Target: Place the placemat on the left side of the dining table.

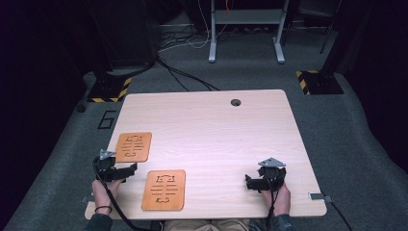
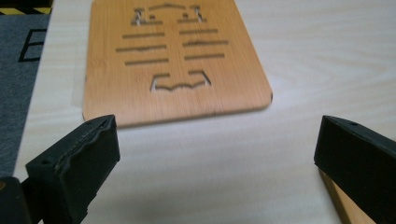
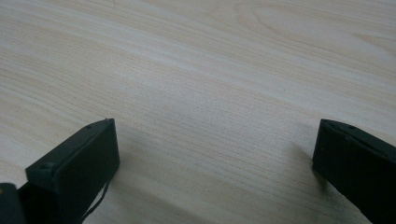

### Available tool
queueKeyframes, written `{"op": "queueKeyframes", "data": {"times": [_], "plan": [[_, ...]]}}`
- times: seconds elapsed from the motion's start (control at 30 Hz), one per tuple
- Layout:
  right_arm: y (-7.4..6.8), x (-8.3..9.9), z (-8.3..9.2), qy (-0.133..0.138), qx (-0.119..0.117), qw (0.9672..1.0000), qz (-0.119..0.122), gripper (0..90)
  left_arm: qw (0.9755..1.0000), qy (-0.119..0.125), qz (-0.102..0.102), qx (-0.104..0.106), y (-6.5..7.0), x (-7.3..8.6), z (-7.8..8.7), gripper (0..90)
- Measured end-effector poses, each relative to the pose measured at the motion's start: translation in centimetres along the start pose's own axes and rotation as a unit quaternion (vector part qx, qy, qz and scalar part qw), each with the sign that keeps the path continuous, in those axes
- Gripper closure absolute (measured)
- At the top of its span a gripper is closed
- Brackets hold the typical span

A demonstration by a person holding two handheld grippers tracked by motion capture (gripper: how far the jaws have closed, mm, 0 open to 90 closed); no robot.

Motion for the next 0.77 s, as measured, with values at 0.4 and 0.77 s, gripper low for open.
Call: {"op": "queueKeyframes", "data": {"times": [0.4,0.77], "plan": [[0.0,0.0,0.0,0.000,0.000,1.0000,0.000,0.0,0.9993,-0.021,-0.020,-0.025,0.4,3.6,-1.0,0.0],[0.0,0.0,0.0,0.000,0.000,1.0000,0.000,0.0,0.9992,-0.013,-0.026,-0.028,0.3,3.7,-1.2,0.0]]}}
Point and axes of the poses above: each handheld gripper's, and its own axes: z roughly backward along the jaws, x roughly out of its underside, y roughly to its right, the point moved 4 cm from there along -z, roughly forward along the jaws, and after that the axes turned 13 degrees about x, right-handed, at the moved point
